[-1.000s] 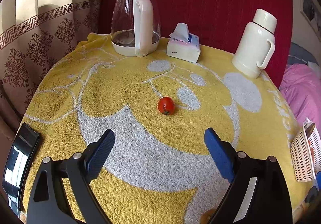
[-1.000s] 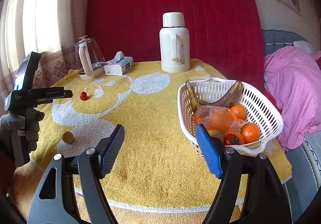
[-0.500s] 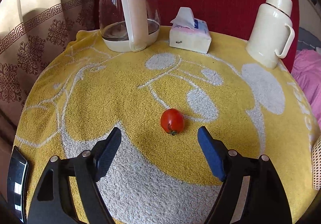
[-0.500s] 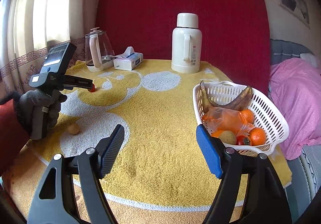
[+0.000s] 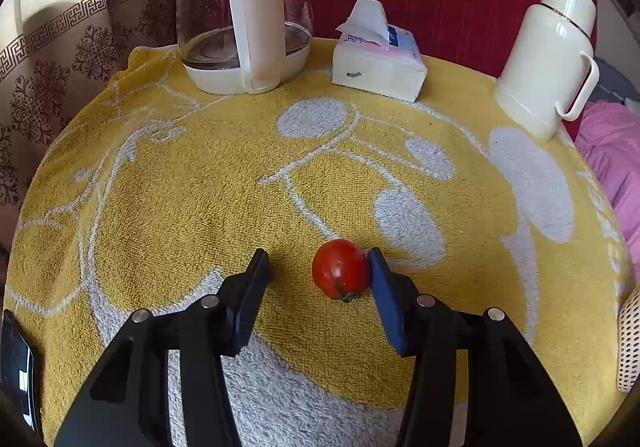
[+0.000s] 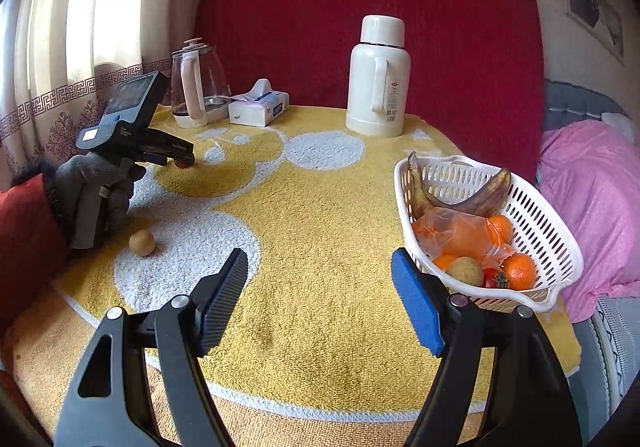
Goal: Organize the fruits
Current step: 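Close the left tool around the red tomato, then grasp the small brown potato with the right tool while the left tool holds the tomato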
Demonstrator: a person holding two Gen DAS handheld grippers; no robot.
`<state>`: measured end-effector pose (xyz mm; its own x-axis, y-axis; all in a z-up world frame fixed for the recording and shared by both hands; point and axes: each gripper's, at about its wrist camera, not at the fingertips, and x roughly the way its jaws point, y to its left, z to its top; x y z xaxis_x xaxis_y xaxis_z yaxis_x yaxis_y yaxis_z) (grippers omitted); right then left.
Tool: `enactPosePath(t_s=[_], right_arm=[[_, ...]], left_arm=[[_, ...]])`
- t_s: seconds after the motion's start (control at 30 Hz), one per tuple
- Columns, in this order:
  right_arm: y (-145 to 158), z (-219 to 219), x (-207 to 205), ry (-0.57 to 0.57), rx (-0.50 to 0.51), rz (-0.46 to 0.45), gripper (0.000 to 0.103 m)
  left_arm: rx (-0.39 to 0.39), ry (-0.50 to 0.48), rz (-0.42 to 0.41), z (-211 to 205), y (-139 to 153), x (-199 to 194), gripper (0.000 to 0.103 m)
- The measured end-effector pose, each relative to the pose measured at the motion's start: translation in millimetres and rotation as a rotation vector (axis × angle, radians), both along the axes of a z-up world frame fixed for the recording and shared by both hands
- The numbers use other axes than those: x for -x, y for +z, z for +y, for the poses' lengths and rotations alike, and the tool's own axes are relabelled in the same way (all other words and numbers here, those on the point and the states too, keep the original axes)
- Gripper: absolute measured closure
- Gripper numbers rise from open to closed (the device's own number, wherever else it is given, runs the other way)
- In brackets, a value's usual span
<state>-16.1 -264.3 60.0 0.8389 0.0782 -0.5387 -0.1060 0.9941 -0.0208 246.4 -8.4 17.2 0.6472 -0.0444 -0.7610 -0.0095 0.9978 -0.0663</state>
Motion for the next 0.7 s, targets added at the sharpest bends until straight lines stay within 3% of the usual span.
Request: enactPosePath(t_s=[0.17, 0.33, 0.7], right_arm=[[-1, 0, -2, -0.007, 0.003, 0.014, 0.027], [-3, -2, -4, -0.016, 0.006, 0.019, 0.027], [7, 10, -11, 0.029, -0.033, 0.013, 0.027]], left_arm=[[0.048, -0.004, -0.021, 6, 2, 5, 0.069], [0.084, -0.013, -0.064, 11, 11, 16, 0.074], [0.135, -0.013, -0.084, 20, 18, 25, 0.075]])
